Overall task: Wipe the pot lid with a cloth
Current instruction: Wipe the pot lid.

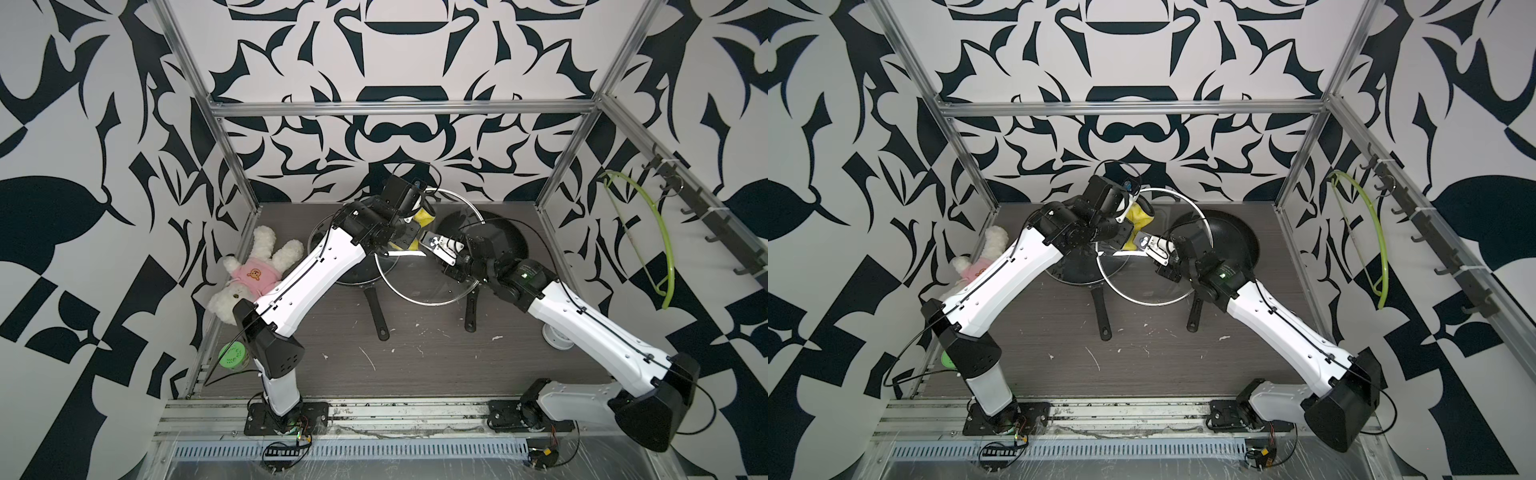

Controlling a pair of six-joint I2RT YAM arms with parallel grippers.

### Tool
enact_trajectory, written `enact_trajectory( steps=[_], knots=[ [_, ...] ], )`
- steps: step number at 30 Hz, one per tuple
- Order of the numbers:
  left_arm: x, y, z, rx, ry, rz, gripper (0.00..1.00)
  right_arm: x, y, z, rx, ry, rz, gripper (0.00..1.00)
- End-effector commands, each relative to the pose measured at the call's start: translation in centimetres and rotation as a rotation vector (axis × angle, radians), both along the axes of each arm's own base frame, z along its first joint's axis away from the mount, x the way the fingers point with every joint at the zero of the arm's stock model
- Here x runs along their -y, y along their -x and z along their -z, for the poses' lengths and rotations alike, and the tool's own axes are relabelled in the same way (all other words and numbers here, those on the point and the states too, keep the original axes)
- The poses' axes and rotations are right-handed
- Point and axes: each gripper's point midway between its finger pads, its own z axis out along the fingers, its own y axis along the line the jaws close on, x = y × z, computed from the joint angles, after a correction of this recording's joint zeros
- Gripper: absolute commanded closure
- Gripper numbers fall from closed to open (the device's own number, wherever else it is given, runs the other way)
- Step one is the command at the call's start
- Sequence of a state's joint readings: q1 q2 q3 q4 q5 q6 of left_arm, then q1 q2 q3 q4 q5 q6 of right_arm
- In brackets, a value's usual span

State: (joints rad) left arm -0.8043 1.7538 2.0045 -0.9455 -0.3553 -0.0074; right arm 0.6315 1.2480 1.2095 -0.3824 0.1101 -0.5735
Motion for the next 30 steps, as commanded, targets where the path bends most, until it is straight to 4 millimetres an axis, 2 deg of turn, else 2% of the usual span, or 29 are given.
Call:
enact_trajectory(
  steps=[1, 5, 14, 19, 21, 24, 30],
  knots=[
    [-0.9, 0.5, -0.7, 0.035, 0.034, -0.024, 1.00, 1.3, -0.7, -14.2, 0.257, -0.424, 0.121, 1.00],
    [-0.7, 1.7, 0.1, 0.026, 0.034, -0.006, 1.00, 2.4, -1.6, -15.2, 0.209, -0.531, 0.212, 1.00],
    [2.2, 6.0, 3.2, -0.048, 0.046, 0.072, 1.00, 2.8, -2.9, -16.6, 0.159, -0.662, 0.282, 1.00],
    [6.1, 8.6, 3.7, -0.097, 0.113, 0.169, 1.00, 2.1, -3.4, -16.7, 0.138, -0.686, 0.267, 1.00],
    [7.0, 9.3, 4.0, -0.115, 0.115, 0.194, 1.00, 1.9, -3.5, -16.5, 0.132, -0.690, 0.268, 1.00],
    [6.8, 9.4, 4.4, -0.130, 0.110, 0.177, 1.00, 2.2, -3.5, -16.7, 0.137, -0.692, 0.276, 1.00],
    [4.1, 7.9, 3.5, -0.086, 0.100, 0.086, 1.00, 2.8, -3.3, -16.7, 0.150, -0.683, 0.288, 1.00]
  ],
)
